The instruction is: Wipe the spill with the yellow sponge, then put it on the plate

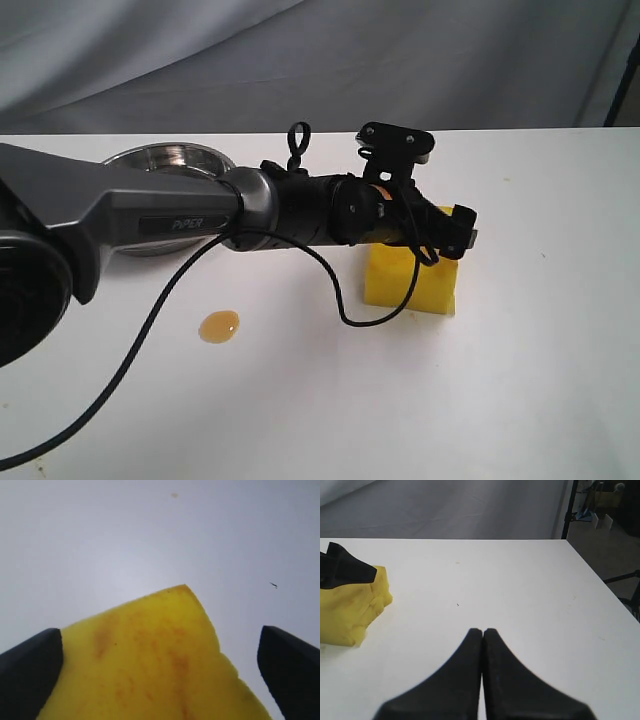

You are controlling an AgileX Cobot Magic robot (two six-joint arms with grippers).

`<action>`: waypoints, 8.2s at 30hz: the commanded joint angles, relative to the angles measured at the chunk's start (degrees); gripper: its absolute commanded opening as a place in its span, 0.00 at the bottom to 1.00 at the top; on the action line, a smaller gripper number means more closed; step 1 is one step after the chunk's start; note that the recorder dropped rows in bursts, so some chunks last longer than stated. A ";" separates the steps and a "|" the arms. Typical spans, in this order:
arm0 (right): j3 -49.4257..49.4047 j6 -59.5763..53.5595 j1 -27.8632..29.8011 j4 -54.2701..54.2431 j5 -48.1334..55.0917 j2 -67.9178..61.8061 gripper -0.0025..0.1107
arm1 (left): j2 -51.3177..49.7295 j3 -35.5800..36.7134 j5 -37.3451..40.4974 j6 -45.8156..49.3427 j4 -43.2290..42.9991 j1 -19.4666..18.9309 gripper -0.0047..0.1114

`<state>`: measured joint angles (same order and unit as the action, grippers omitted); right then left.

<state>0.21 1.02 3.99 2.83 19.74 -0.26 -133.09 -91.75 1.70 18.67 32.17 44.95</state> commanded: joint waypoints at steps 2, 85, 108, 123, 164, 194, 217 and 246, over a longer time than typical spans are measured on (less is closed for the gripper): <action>-0.21 -0.66 -0.04 -0.25 -0.13 0.26 0.02 | 2.25 0.09 -1.70 -0.63 0.27 0.05 0.94; -0.21 -0.53 -0.04 -0.25 -0.13 0.26 0.02 | 4.75 0.09 8.66 -31.66 -35.81 2.00 0.94; -0.21 -0.49 -0.04 -0.25 -0.13 0.26 0.02 | 4.75 0.09 11.97 -37.84 -35.81 1.67 0.94; -0.21 -0.66 -0.04 -0.25 -0.13 0.26 0.02 | 4.75 0.09 17.19 -49.75 -43.05 1.67 0.94; -0.21 -0.63 -0.04 -0.25 -0.13 0.26 0.02 | 1.89 0.09 8.61 -54.64 -43.01 3.67 0.94; -0.21 -0.52 -0.04 -0.25 -0.13 0.26 0.02 | -1.45 0.09 5.39 -50.38 -45.20 3.67 0.04; -0.21 -0.63 -0.04 -0.25 -0.13 0.26 0.02 | 5.80 1.71 15.17 -48.23 -59.78 3.67 0.04; -0.21 -0.53 -0.04 -0.25 -0.13 0.26 0.02 | 11.65 23.36 -3.62 -48.19 -61.56 10.35 0.04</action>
<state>0.21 1.02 3.99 2.83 19.85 -0.26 -121.68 -68.88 -4.92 -29.72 -28.94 55.15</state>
